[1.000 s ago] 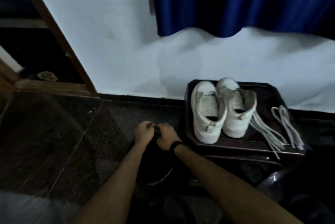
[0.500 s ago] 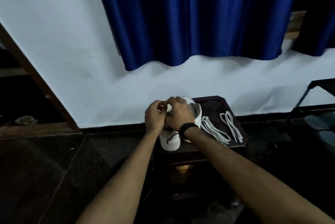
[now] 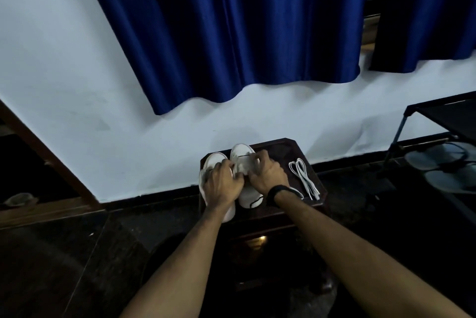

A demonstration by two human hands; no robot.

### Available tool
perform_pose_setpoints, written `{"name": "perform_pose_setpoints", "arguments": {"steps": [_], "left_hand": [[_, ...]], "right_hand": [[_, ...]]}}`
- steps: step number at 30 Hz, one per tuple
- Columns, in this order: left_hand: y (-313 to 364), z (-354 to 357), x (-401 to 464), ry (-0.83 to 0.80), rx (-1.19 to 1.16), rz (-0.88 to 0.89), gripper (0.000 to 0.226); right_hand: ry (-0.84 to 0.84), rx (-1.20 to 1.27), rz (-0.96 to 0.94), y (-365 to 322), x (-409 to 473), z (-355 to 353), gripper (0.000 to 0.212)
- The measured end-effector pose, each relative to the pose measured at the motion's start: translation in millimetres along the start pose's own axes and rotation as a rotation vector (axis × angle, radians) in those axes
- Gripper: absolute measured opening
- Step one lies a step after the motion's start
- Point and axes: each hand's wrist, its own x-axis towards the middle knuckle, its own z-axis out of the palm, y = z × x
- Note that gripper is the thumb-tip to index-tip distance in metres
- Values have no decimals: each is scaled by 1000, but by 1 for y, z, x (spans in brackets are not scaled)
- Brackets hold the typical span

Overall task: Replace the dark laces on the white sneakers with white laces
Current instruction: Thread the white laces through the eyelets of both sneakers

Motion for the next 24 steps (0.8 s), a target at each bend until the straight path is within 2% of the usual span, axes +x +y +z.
{"name": "perform_pose_setpoints", "arguments": {"steps": [2, 4, 7, 9, 13, 15, 17, 18, 20, 24], "left_hand": [[2, 1, -1, -2, 3, -18, 31], [4, 2, -2, -3, -6, -35, 33], [6, 0, -2, 0, -45, -84, 36], [7, -1, -4, 23, -62, -77, 35], [6, -3, -9, 92, -99, -35, 32], [9, -5, -13, 155, -114, -20, 31], [20, -10, -17, 230, -153, 15, 24], [26, -11, -19, 246, -188, 51, 16], [44, -14, -19, 167, -306, 112, 6], [79, -12, -2, -112, -278, 102, 50]], "right_hand": [[108, 31, 1, 14, 4, -11, 30], [147, -72, 38, 35, 6, -20, 28], [-84, -383, 89, 64, 1, -19, 42], [-174, -468, 50, 72, -7, -11, 50], [-194, -483, -48, 70, -14, 1, 35], [-167, -347, 13, 68, -11, -4, 28], [-102, -98, 105, 67, -4, -17, 14], [-92, 31, 123, 66, 0, -25, 21], [-121, 242, 116, 64, 7, -39, 37], [-86, 455, 37, 57, 20, -56, 24]]}}
